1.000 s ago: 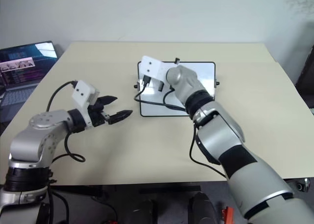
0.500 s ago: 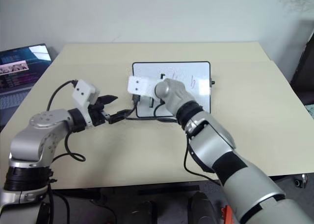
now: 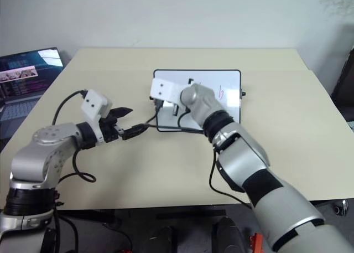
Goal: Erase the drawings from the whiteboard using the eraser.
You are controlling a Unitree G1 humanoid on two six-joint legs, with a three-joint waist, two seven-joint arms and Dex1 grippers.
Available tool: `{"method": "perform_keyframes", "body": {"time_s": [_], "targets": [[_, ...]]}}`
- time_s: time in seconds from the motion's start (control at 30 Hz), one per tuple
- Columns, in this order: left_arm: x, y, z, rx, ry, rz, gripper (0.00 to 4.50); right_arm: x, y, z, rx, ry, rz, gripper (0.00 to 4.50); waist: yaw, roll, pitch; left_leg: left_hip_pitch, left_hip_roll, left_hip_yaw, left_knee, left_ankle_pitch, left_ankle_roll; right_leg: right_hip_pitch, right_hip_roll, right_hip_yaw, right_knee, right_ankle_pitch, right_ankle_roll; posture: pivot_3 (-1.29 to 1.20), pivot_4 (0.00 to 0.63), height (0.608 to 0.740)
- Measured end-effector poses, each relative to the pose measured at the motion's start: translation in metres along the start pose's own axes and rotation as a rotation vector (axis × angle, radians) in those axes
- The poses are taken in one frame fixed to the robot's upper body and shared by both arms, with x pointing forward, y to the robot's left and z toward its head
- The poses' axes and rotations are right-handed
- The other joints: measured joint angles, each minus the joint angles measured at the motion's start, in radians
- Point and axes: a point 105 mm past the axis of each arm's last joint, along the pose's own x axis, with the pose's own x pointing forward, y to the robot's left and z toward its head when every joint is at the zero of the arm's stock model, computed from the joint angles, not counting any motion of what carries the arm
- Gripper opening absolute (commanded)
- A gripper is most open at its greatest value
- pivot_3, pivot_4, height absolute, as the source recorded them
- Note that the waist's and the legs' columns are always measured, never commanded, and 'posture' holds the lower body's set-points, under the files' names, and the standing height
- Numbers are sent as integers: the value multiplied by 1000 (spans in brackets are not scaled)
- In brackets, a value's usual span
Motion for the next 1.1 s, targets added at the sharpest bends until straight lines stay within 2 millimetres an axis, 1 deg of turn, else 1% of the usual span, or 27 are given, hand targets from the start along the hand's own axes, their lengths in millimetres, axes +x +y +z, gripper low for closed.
{"method": "perform_keyframes", "body": {"time_s": [0.07, 0.13, 0.2, 0.23, 0.27, 0.33, 0.43, 0.5, 0.57, 0.63, 0.67, 0.73, 0.83, 0.93, 1.0, 1.1], "targets": [[0, 0, 2, 4, -4, -5, 4500, -4, -3, 3, 65, -32, 38, 330, -1, 0, 1, -2, 0, 0, -1, 0, 0, -2, 0, 0, 0, 0, 0, 0, 150, 740], [0, -2, 5, 9, -10, -24, 4500, -14, -9, 16, 117, -108, 82, 330, -1, 0, 1, -6, 0, 0, -1, 0, 0, -6, 0, -1, 0, 3, -5, 0, 150, 740], [1, -4, 12, 23, -22, -50, 4500, -34, -23, 30, 143, -212, 106, 329, -1, 0, 1, -12, 0, -1, 0, 0, 0, -10, 0, -2, 0, 3, -5, 0, 150, 740], [0, -5, 16, 37, -25, -66, 4500, -47, -31, 33, 153, -269, 107, 327, 2, 0, 1, -15, 0, -2, 0, 0, -1, -12, 0, -3, -1, 3, -5, 0, 150, 740], [-1, -5, 20, 49, -27, -77, 4500, -59, -37, 30, 164, -296, 101, 321, 7, -1, 1, -16, 0, -2, 1, -1, -1, -13, 0, -3, -2, 3, -4, 0, 150, 740], [-4, -6, 25, 69, -26, -91, 4500, -79, -45, 10, 201, -310, 78, 313, 16, -1, 0, -17, 0, -1, 1, -1, -2, -13, -1, -3, -3, 3, -4, 0, 150, 740], [-6, -5, 31, 84, -33, -96, 4500, -100, -43, -22, 234, -313, 57, 313, 17, -1, 1, -17, 0, -1, 1, -1, -2, -13, -1, -3, -4, 3, -4, 0, 150, 740], [-6, -6, 34, 90, -36, -102, 4500, -112, -39, -52, 238, -246, 47, 313, 16, 0, 1, -17, 0, 0, 1, -1, -2, -13, -1, -2, -4, 2, -4, 0, 150, 740], [-4, -6, 33, 92, -32, -104, 4500, -125, -39, -86, 251, -135, 28, 313, 17, 0, 1, -17, 0, 1, 1, -1, -2, -13, -1, -2, -3, 2, -4, 0, 150, 740], [1, -9, 33, 94, -26, -118, 4500, -134, -43, -105, 252, -64, 6, 313, 12, 0, 1, -16, 0, 2, 1, -1, -2, -13, -1, -1, -3, 2, -4, 0, 150, 740], [3, -11, 35, 99, -31, -129, 4500, -138, -47, -111, 246, -33, -8, 313, 10, 0, 1, -16, 0, 2, 1, -1, -2, -13, -1, -1, -3, 2, -4, 0, 150, 740], [9, -17, 42, 117, -42, -160, 4500, -145, -53, -121, 220, 20, -35, 313, 9, 0, 1, -16, 1, 2, 1, -1, -2, -13, -1, -1, -3, 2, -4, 0, 150, 740], [11, -16, 48, 145, -42, -170, 4500, -146, -52, -125, 210, 40, -32, 313, 8, 0, 1, -16, 1, 3, 2, -1, -2, -13, -1, 0, -3, 2, -4, 0, 150, 740], [9, -6, 44, 165, -5, -156, 4500, -147, -53, -127, 196, 51, -31, 313, 10, 0, 1, -17, 0, 3, 2, -1, -2, -13, -1, 0, -3, 2, -4, 0, 150, 740], [5, 2, 44, 176, 14, -141, 4500, -151, -58, -132, 186, 68, -45, 313, 13, 0, 1, -17, 0, 3, 1, -1, -2, -13, -1, 0, -4, 2, -4, 0, 150, 740], [3, 7, 54, 214, 2, -135, 4500, -156, -67, -131, 172, 72, -64, 313, 15, 0, 1, -17, 0, 3, 1, -1, -2, -13, -1, 0, -4, 2, -4, 0, 150, 740]]}}
